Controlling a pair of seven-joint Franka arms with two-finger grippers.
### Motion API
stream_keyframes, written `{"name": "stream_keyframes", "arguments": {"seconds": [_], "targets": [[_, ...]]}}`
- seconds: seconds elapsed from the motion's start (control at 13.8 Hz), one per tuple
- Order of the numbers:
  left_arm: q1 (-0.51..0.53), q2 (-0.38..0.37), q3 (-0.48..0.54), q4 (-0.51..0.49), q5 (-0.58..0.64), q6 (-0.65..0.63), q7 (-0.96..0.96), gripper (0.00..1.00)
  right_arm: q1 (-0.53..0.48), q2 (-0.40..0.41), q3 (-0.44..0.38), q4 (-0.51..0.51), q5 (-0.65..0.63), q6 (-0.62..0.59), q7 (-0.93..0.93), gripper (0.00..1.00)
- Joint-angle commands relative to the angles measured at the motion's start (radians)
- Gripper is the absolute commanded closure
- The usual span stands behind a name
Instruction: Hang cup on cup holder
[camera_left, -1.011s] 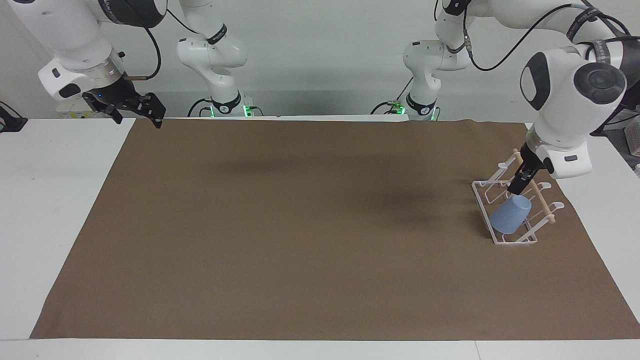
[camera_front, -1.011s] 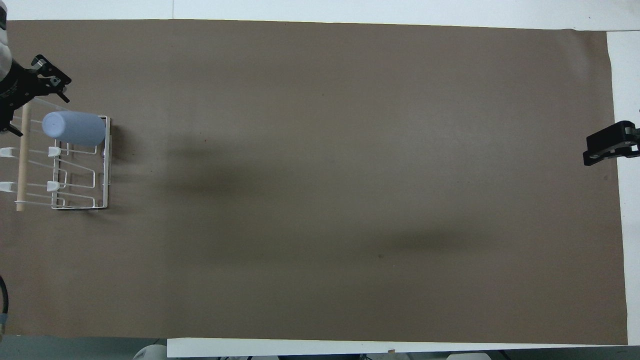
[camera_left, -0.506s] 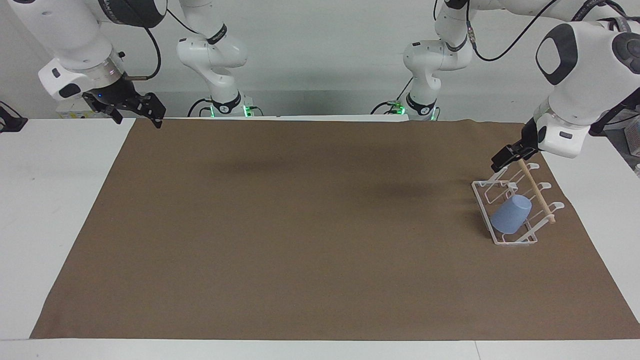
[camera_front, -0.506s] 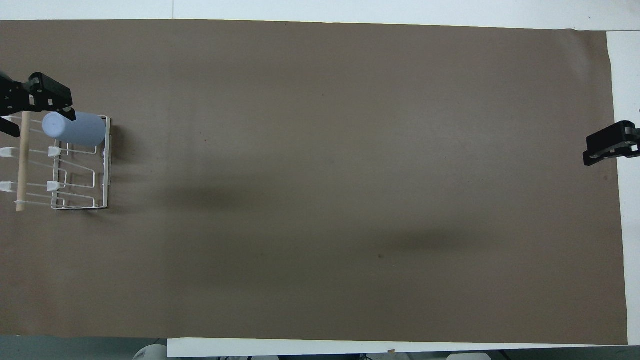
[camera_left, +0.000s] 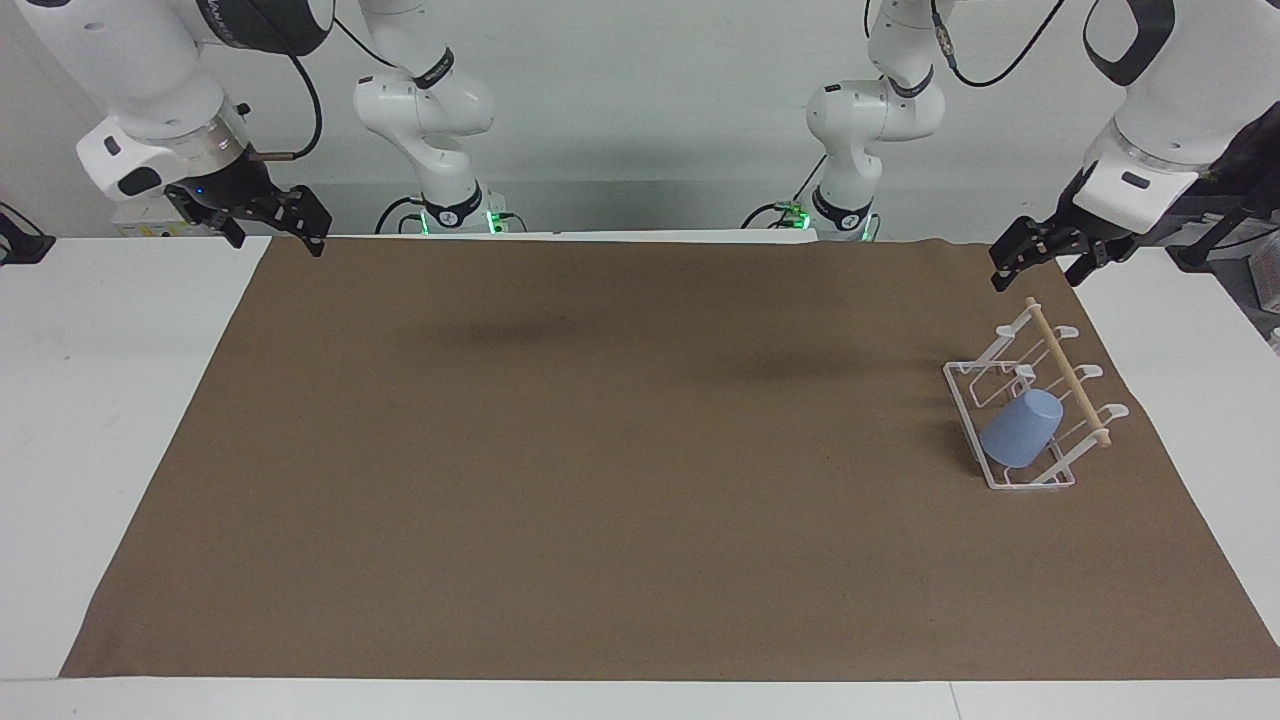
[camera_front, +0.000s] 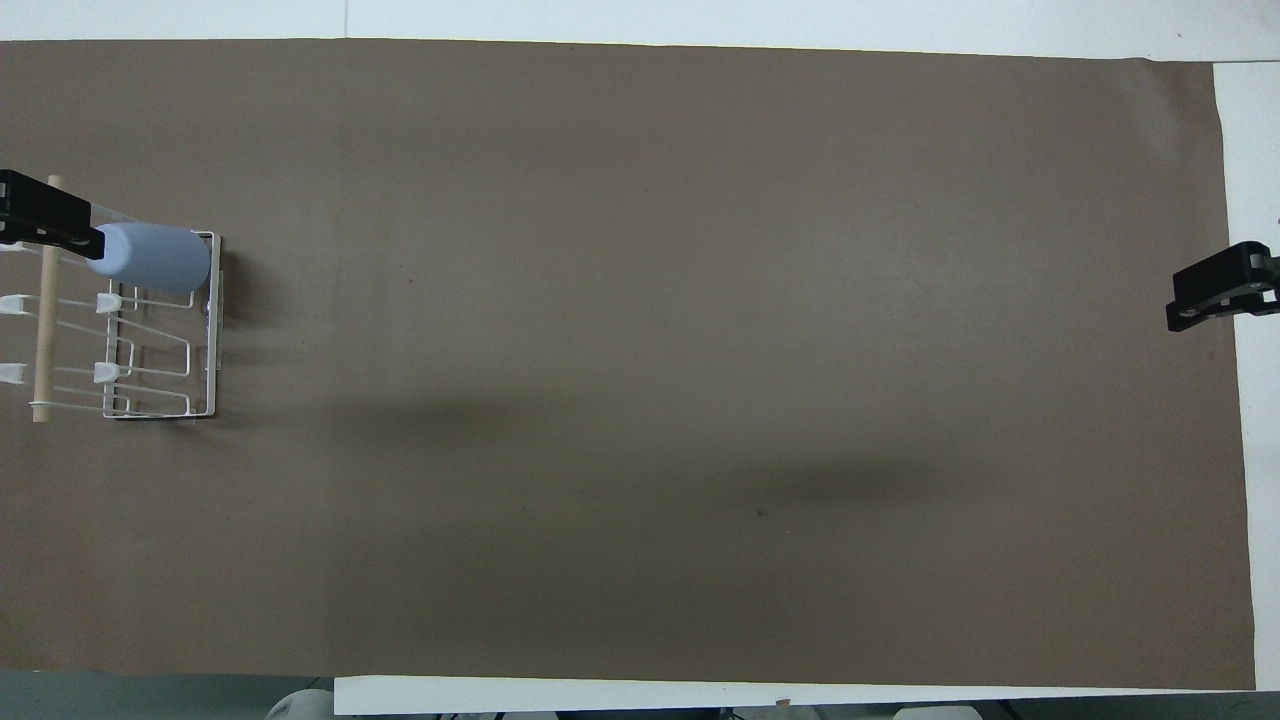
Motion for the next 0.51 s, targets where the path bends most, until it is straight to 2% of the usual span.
{"name": "stream_keyframes", "arguments": {"seconds": [0.0, 0.22, 0.43], "targets": [[0.001, -0.04, 0.001, -0.081, -0.009, 0.08, 0.0, 0.0, -0.015, -0.007, 0.008, -0.011, -0.005, -0.001, -0.025, 0.0], [0.003, -0.081, -0.001, -0.154, -0.012, 0.088, -0.014, 0.0, -0.013, -0.007, 0.008, -0.012, -0.005, 0.002, -0.025, 0.0], [0.003, -0.1, 0.001, -0.176, -0.011, 0.082, -0.014, 0.0, -0.018, -0.013, 0.008, -0.027, 0.032, 0.015, -0.023, 0.0]]}}
